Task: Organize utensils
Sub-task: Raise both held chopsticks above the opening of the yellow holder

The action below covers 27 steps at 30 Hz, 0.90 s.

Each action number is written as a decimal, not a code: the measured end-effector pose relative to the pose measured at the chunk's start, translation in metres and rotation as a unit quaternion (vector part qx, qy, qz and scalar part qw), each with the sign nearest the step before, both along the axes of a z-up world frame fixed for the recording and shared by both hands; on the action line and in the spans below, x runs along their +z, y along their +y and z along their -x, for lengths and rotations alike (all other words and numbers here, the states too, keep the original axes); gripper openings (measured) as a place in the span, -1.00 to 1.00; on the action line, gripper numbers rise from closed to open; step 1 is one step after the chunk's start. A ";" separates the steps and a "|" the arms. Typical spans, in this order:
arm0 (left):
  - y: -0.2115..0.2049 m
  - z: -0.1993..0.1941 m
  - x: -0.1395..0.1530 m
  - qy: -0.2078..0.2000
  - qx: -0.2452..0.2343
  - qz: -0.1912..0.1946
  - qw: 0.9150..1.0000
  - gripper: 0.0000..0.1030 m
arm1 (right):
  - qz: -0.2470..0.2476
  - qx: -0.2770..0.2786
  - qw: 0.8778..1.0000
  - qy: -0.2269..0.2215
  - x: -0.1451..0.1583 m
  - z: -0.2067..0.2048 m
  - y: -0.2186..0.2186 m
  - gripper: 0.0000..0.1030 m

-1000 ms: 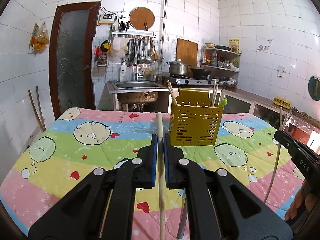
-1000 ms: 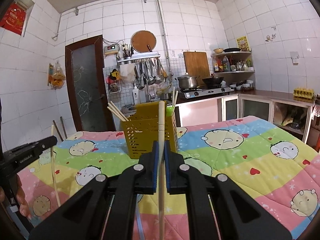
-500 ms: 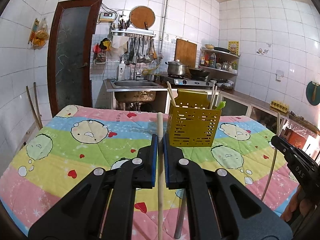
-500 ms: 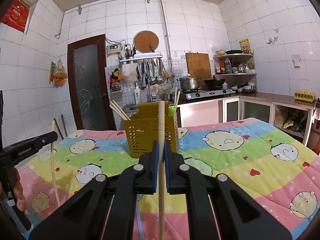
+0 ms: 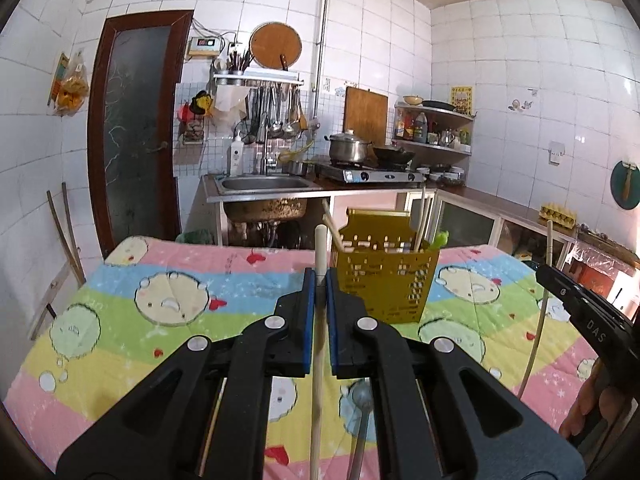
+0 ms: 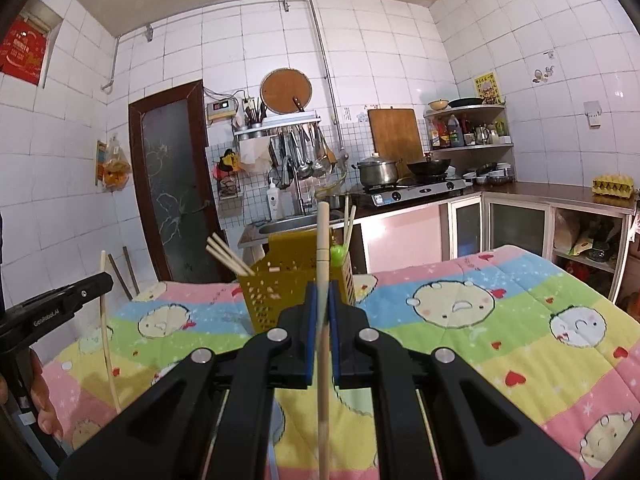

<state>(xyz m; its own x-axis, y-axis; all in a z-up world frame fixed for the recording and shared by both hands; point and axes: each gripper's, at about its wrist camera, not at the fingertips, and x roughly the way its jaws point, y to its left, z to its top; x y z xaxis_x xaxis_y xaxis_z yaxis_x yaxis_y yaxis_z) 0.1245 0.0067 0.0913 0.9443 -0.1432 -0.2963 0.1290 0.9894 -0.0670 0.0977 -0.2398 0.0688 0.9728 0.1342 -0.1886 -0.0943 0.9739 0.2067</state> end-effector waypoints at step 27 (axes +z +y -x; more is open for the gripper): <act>-0.034 -0.118 0.079 -0.034 -0.008 -0.017 0.999 -0.92 | -0.041 0.012 0.998 -0.037 0.064 -0.110 0.004 -0.88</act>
<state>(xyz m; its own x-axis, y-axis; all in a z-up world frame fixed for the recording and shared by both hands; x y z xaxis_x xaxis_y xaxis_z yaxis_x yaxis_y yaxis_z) 0.2420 -0.0268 0.1702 0.9599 -0.1501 -0.2369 0.1484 0.9886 -0.0248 0.2078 -0.2360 0.1329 0.9800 0.1694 -0.1040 -0.1350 0.9512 0.2775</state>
